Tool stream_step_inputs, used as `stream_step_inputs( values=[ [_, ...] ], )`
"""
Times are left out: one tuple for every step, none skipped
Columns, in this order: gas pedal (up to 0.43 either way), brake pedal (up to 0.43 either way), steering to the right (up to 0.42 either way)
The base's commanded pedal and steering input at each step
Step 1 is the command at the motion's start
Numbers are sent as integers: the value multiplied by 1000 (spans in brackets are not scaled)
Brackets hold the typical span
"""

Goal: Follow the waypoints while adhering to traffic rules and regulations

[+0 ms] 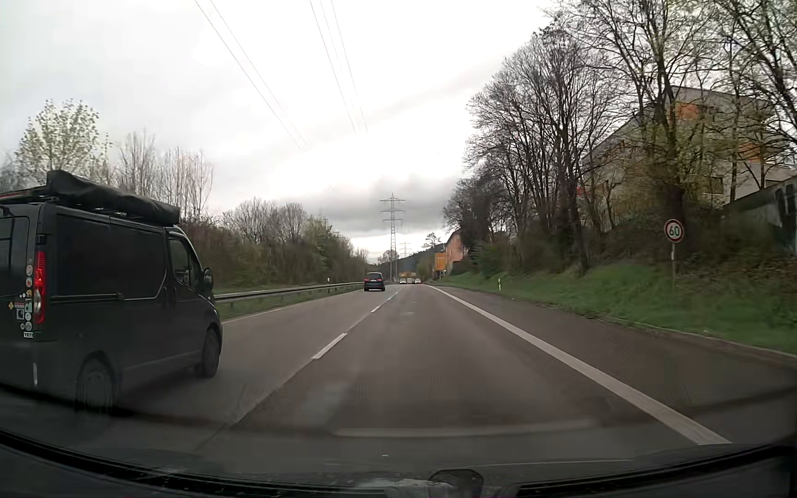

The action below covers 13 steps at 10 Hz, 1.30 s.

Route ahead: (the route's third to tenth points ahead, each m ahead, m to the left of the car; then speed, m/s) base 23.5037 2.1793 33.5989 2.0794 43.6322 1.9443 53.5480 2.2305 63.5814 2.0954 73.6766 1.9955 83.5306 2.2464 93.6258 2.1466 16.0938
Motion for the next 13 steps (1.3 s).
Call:
stream_step_inputs(
  values=[
    [110, 0, 0],
    [110, 0, 0],
    [110, 0, 0],
    [130, 0, 0],
    [138, 0, 0],
    [138, 0, 0],
    [138, 0, 0],
    [150, 0, 0],
    [150, 0, 1],
    [150, 0, 1],
    [138, 0, 1],
    [118, 0, 0],
    [87, 0, 0]
  ],
)
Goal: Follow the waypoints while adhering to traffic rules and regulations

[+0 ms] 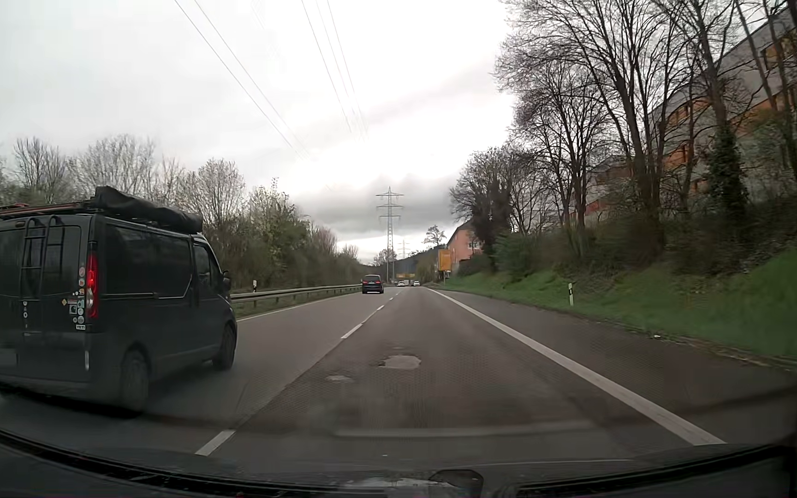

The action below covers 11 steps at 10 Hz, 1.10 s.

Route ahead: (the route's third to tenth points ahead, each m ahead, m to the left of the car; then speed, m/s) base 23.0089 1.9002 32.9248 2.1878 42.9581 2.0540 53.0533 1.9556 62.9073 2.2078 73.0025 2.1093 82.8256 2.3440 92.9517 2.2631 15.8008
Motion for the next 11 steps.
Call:
stream_step_inputs(
  values=[
    [79, 0, 0],
    [79, 0, 0],
    [79, 0, 1],
    [79, 0, 0],
    [79, 0, 0],
    [79, 0, 0],
    [79, 0, 0],
    [87, 0, 0],
    [87, 0, 0],
    [87, 0, 0],
    [87, 0, 0]
  ],
)
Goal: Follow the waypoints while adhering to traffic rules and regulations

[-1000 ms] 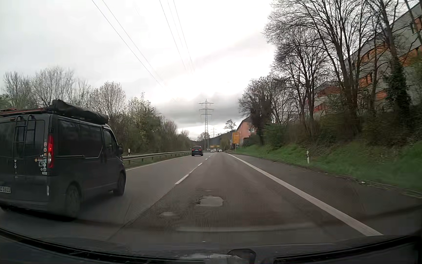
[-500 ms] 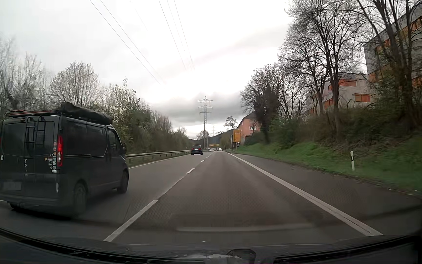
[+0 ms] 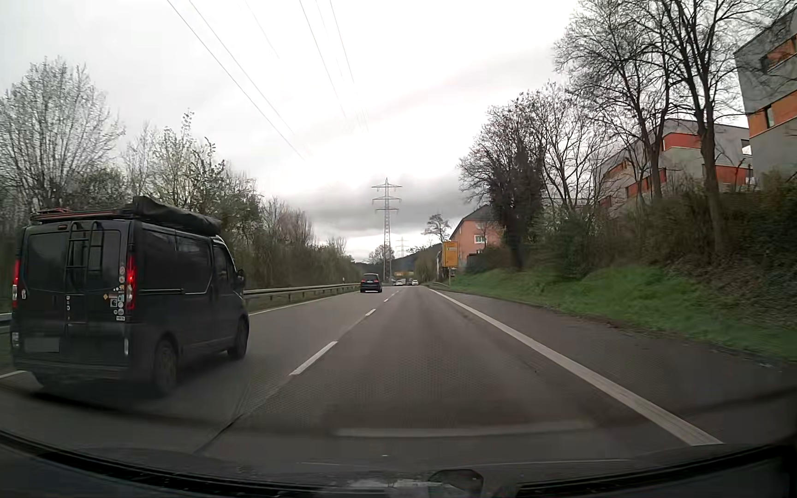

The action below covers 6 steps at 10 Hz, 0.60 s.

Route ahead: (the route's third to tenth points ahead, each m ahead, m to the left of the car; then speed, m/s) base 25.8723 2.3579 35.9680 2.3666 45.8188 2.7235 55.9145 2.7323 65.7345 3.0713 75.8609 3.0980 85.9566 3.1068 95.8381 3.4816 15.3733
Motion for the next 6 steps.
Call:
stream_step_inputs(
  values=[
    [87, 0, 0],
    [87, 0, 0],
    [98, 0, 0],
    [98, 0, 0],
    [98, 0, 0],
    [98, 0, 0]
  ],
)
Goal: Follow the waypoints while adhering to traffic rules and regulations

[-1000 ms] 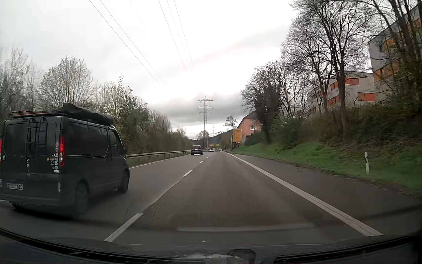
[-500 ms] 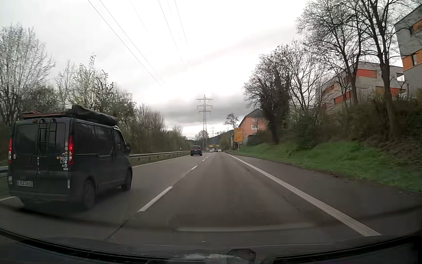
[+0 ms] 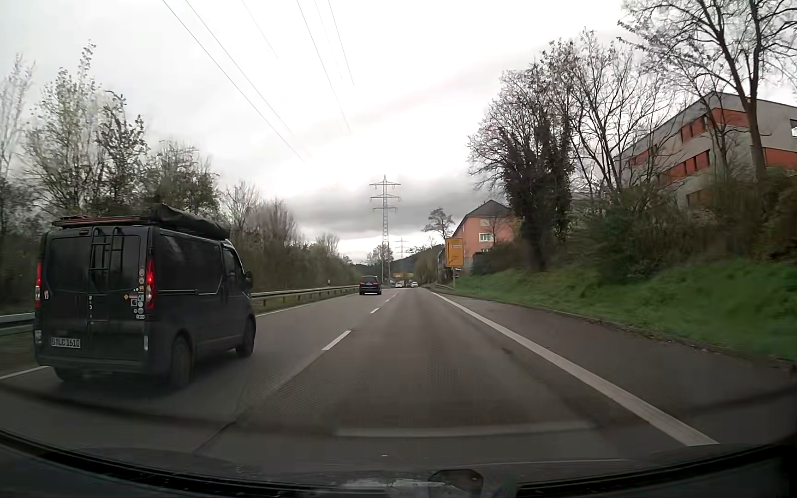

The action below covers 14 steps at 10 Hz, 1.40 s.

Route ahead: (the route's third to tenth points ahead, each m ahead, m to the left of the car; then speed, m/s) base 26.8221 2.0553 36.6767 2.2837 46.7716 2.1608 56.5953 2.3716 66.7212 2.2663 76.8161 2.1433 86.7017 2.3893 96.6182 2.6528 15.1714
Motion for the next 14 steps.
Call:
stream_step_inputs(
  values=[
    [98, 0, 0],
    [98, 0, 0],
    [98, 0, 0],
    [98, 0, 0],
    [118, 0, 1],
    [130, 0, 0],
    [130, 0, 0],
    [130, 0, 0],
    [130, 0, 0],
    [130, 0, 0],
    [130, 0, 0],
    [130, 0, 0],
    [130, 0, 0],
    [130, 0, 0]
  ],
)
